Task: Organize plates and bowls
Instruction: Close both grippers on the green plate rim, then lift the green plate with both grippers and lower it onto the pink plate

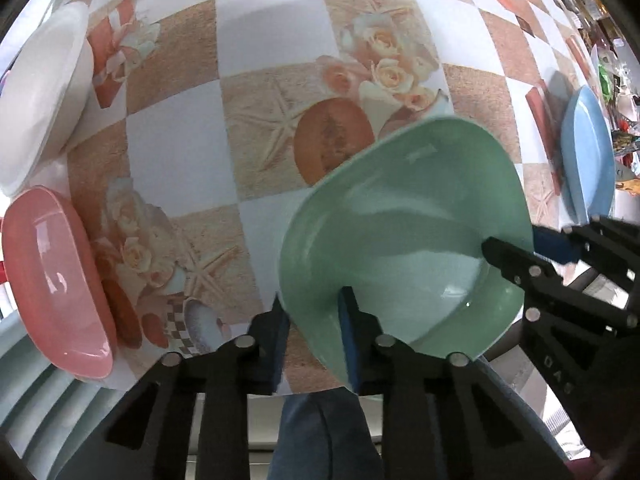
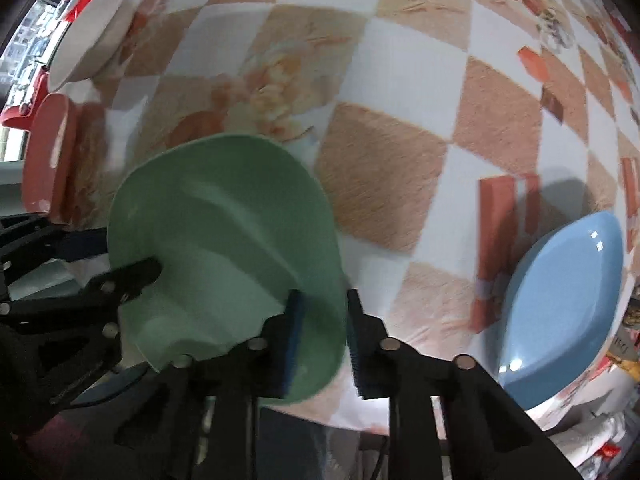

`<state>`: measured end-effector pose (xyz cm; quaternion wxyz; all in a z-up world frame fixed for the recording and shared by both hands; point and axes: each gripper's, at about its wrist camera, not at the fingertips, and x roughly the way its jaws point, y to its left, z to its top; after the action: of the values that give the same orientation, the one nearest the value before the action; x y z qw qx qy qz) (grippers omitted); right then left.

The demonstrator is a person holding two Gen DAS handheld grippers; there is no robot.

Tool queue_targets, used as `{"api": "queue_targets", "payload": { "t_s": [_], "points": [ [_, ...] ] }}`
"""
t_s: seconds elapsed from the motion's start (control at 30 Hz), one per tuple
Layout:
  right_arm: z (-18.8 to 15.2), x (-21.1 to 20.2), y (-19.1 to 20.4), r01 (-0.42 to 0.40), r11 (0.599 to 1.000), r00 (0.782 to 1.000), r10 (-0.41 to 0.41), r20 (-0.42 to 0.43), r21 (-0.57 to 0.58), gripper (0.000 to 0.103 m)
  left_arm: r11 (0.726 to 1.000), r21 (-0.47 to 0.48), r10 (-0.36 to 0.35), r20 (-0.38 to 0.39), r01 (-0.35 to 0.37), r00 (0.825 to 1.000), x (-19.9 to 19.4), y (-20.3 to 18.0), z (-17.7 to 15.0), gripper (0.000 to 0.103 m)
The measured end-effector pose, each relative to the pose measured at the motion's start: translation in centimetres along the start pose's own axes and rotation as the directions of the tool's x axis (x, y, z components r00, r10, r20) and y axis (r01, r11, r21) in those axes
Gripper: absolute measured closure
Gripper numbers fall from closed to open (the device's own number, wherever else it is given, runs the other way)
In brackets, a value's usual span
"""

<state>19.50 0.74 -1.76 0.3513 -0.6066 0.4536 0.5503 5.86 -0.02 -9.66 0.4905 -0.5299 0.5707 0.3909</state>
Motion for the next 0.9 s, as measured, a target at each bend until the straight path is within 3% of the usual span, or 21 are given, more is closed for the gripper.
{"api": "queue_targets", "payload": {
  "t_s": [0.07, 0.2, 0.27, 0.47, 0.9],
  "points": [
    [-0.5, 0.2, 0.6, -0.009, 0.999, 1.000, 0.009, -0.010, 0.042, 0.082, 1.000, -0.004, -0.006, -0.003, 0.006, 1.000, -0.3, 0.1, 0.3, 0.082],
    [-1.7, 1.3, 1.5, -0.122, 0.980, 0.991, 0.129, -0.039, 0.156, 0.082, 1.000, 0.026, 0.016, 0.008, -0.017, 1.000, -1.2, 1.3, -0.1, 0.082],
    [-2.0, 1.6, 2.3, -0.138, 0.975, 0.988, 0.147, -0.045, 0.172, 0.082, 0.998, 0.048, 0.038, 0.020, -0.039, 0.999, -0.8, 1.4, -0.4, 0.082],
    [-3.0, 2.9, 4.6, -0.155, 0.964, 0.984, 0.169, -0.049, 0.216, 0.082, 0.988, 0.127, 0.085, 0.023, -0.087, 0.996, -2.1, 0.2, -1.0, 0.080],
    [-2.6, 2.5, 3.3, -0.154, 0.956, 0.982, 0.176, -0.068, 0.252, 0.082, 0.990, 0.128, 0.055, 0.015, -0.057, 0.998, 0.7, 0.9, -2.1, 0.078]
  ]
}}
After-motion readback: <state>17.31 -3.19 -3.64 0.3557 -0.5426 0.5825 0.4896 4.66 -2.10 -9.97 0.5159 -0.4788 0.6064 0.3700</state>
